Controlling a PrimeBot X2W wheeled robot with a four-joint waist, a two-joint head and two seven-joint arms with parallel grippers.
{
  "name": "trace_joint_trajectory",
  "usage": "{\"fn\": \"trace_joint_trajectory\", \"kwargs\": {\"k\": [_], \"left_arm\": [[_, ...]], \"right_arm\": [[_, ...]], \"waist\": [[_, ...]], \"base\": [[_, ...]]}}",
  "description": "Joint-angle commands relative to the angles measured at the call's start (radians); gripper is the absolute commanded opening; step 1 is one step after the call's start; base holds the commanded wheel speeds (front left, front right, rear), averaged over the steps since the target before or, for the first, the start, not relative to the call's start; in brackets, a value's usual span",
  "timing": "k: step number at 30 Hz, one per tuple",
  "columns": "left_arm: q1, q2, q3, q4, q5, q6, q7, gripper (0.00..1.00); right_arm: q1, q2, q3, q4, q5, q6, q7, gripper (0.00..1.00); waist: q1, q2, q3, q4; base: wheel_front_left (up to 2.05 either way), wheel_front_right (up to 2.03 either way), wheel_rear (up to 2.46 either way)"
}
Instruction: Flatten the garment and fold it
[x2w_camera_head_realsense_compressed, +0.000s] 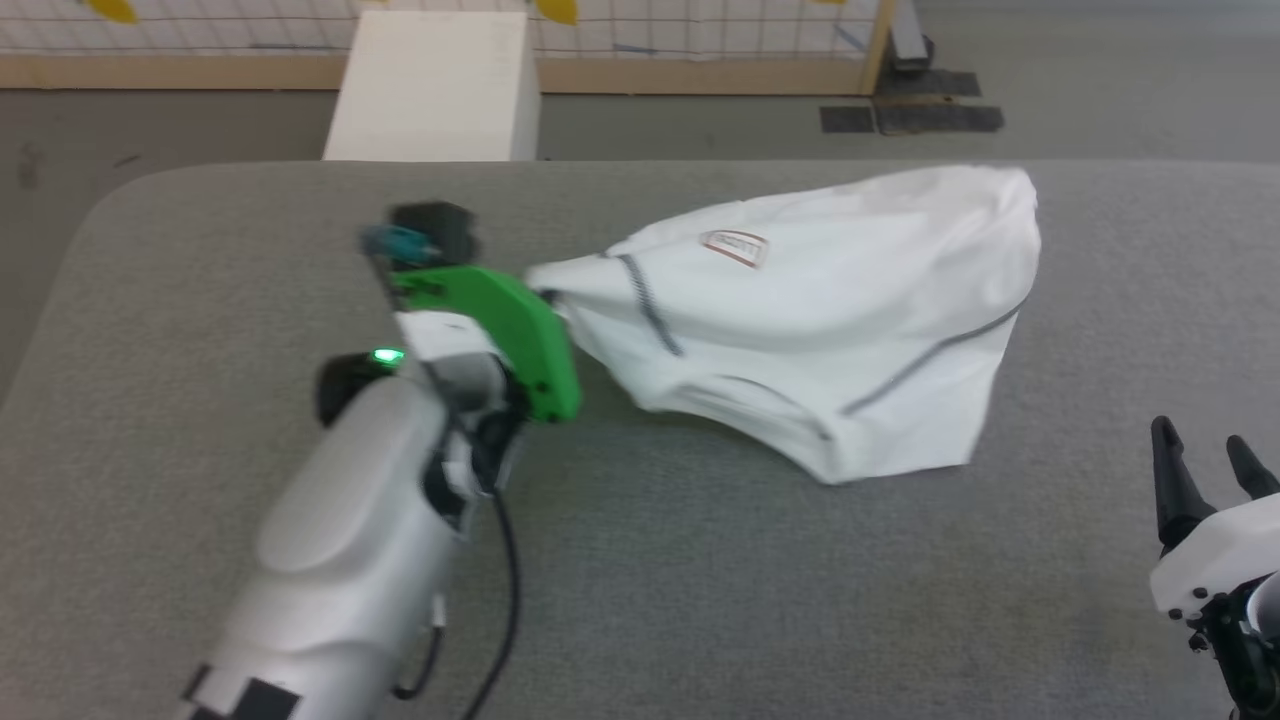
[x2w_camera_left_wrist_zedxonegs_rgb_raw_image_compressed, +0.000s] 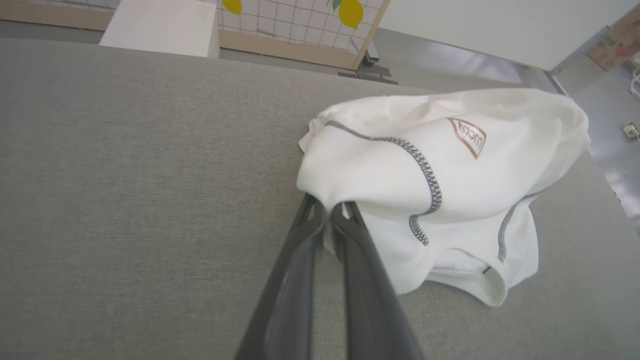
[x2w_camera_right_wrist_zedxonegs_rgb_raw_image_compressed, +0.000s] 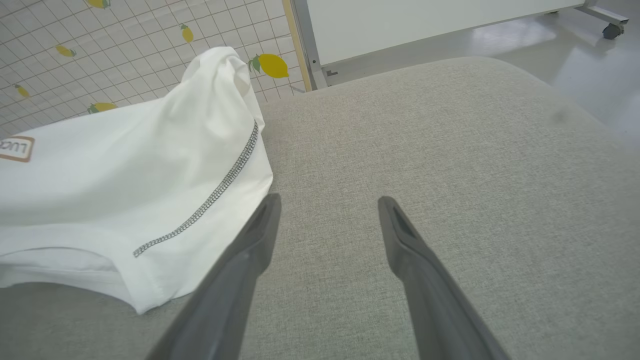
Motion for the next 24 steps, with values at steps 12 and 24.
{"fn": "trace_joint_trajectory", "kwargs": {"k": [12,24], "left_arm": [[0.387,0.116,0.161,-0.063,-0.152,0.149,0.036,1.00],[0.460,0.142,0.275,-0.266,0.015,-0.030,-0.545,1.00]], "right_arm": [[0.007,0.001,0.067,0.015,-0.006,-0.002,0.022,1.00],[0.012,0.001,0.204,0.057,-0.090,-0.002,0.155,1.00]], "waist": [[0.0000,0.0094,-0.024,0.097],[0.0000,0.0094,-0.016,0.128]], "base": [[0.00,0.00,0.00],[0.00,0.00,0.00]]}}
